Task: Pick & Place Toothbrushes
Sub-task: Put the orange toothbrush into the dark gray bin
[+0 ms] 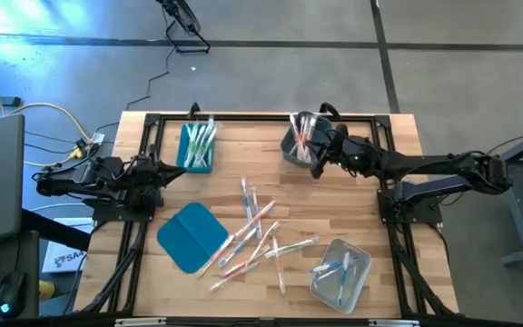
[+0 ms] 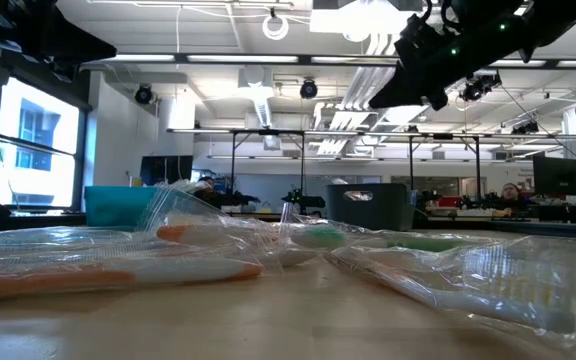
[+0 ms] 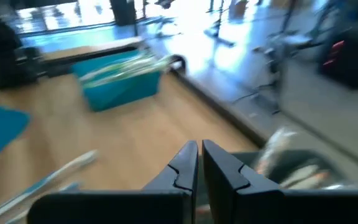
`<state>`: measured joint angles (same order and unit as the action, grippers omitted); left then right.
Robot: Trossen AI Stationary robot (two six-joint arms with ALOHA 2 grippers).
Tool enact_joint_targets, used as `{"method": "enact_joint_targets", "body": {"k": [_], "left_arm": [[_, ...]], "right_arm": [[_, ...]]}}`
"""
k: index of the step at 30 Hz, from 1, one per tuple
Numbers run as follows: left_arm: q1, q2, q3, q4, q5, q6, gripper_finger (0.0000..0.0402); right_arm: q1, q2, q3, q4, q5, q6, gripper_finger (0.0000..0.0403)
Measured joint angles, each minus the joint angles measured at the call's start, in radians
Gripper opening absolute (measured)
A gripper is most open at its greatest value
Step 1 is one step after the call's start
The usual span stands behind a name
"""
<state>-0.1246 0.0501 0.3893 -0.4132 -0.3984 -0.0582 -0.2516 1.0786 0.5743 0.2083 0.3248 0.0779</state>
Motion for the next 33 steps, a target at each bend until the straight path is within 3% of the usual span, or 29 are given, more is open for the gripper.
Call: {"method": "enact_joint_targets", "body": {"k": [8,16,33], "left_arm": [[0.000,0.000,0.000,0.000,-0.005,0.000,0.0000],[0.000,0.000,0.000,0.000,-0.005,0.080,0.0000],[0.000,0.000,0.000,-0.001,-0.006,0.053,0.0000]], "right_arm": [[0.000,0.000,0.001,0.104,0.035,-0.055,0.0015],[0.001,0.000,0.001,0.066,0.032,-0.056,0.0015],[0.001,0.000,0.001,0.024,0.036,-0.021,0.0015]]}}
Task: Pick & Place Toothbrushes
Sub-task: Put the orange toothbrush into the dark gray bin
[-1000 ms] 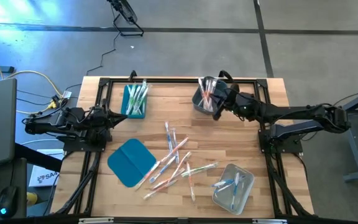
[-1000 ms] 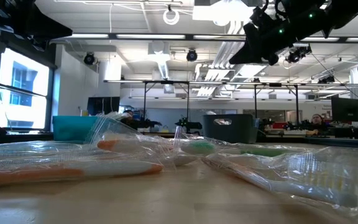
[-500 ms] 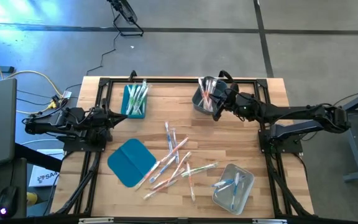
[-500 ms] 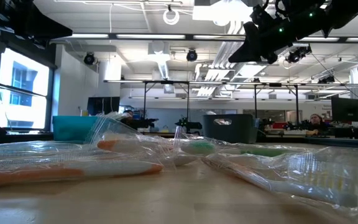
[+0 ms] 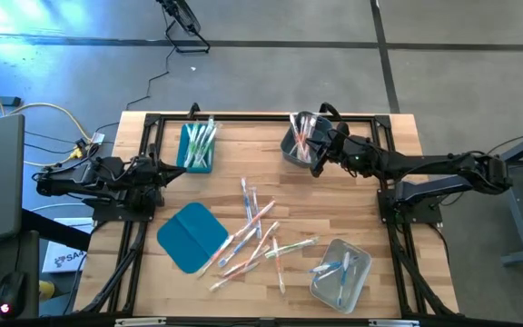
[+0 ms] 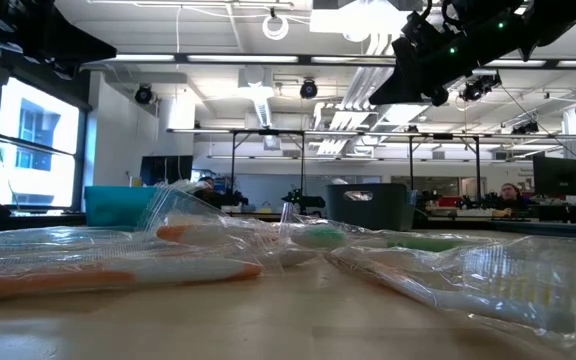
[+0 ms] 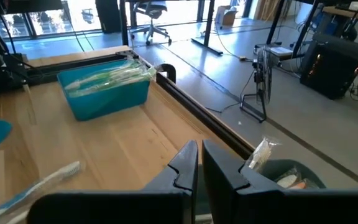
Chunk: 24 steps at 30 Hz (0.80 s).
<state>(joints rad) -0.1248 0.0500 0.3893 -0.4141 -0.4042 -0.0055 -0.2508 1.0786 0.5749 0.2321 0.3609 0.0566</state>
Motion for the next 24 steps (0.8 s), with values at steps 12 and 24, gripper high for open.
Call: {"method": "enact_joint_targets", "body": {"k": [12,24], "left_arm": [[0.000,0.000,0.000,-0.010,0.000,0.000,0.0000],[0.000,0.000,0.000,-0.009,0.002,0.000,0.0000]], "right_arm": [[0.000,0.000,0.000,0.000,-0.060,0.000,0.0015],[0.000,0.000,0.000,0.003,-0.135,0.001,0.0015]]}}
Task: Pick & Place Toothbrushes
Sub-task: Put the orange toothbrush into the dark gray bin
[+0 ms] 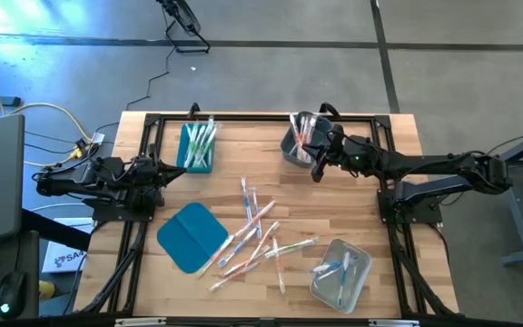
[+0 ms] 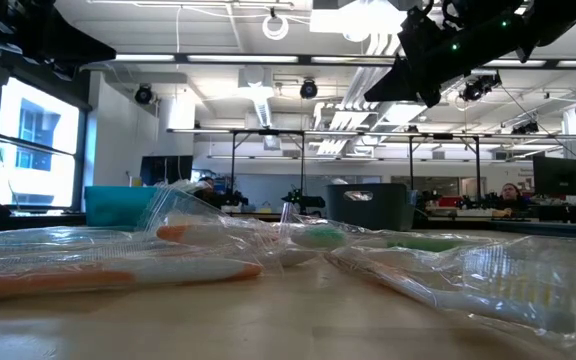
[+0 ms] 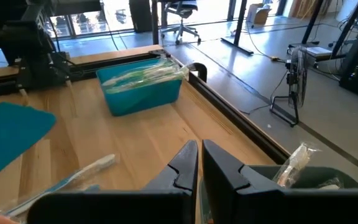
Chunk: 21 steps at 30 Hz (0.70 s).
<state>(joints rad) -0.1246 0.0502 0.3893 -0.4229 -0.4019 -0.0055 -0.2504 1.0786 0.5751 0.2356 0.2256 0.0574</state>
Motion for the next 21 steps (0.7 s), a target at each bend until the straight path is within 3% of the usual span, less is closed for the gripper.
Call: {"method": "enact_joint_targets", "body": {"k": [13,21], "left_arm": [[0.000,0.000,0.000,0.000,0.001,0.000,0.0000],[0.000,0.000,0.000,0.000,0.001,0.000,0.0000]], "right_arm": [[0.074,0.000,0.002,0.008,0.010,-0.003,0.0005],[0.129,0.000,0.079,-0.007,0.014,-0.041,0.0004]]}}
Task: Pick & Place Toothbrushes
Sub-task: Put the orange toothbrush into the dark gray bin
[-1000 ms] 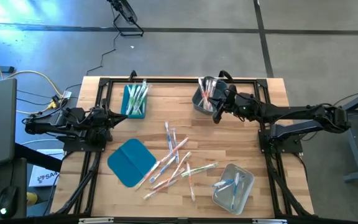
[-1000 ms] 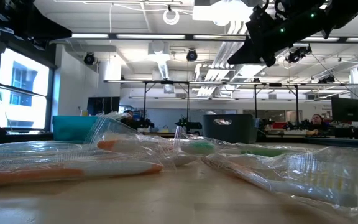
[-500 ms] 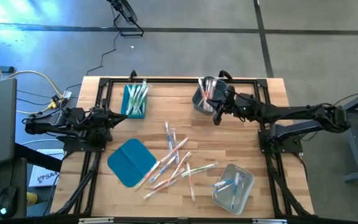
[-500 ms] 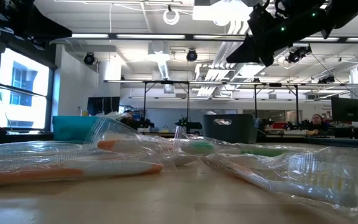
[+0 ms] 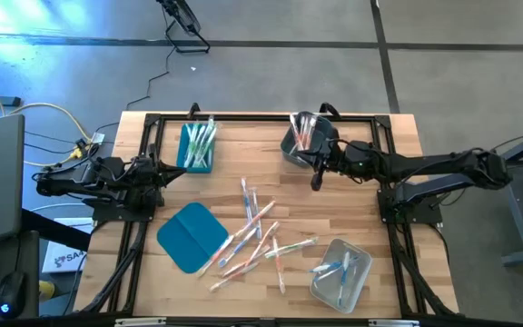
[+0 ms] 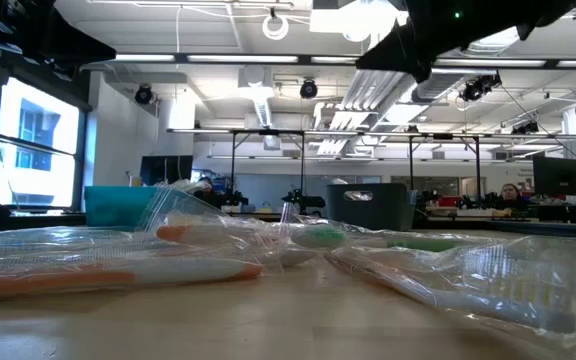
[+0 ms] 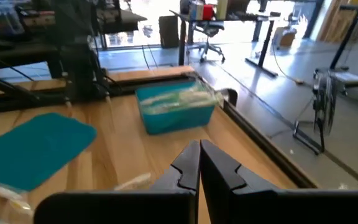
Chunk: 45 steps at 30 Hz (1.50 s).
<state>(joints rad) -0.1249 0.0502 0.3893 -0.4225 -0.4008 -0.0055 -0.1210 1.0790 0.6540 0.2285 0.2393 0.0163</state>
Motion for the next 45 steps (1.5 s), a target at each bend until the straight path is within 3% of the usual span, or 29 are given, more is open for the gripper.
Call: {"method": "enact_joint_targets", "body": {"k": [8,25,45], "left_arm": [[0.000,0.000,0.000,0.000,0.000,0.000,0.0000],[0.000,0.000,0.000,0.000,0.000,0.000,0.0000],[0.000,0.000,0.000,0.000,0.000,0.000,0.0000]], "right_arm": [[0.051,0.074,0.104,-0.098,0.086,-0.049,0.0004],[0.069,0.326,0.315,-0.216,0.020,-0.074,0.0004],[0.067,0.338,0.318,-0.240,-0.034,-0.074,0.0004]]}}
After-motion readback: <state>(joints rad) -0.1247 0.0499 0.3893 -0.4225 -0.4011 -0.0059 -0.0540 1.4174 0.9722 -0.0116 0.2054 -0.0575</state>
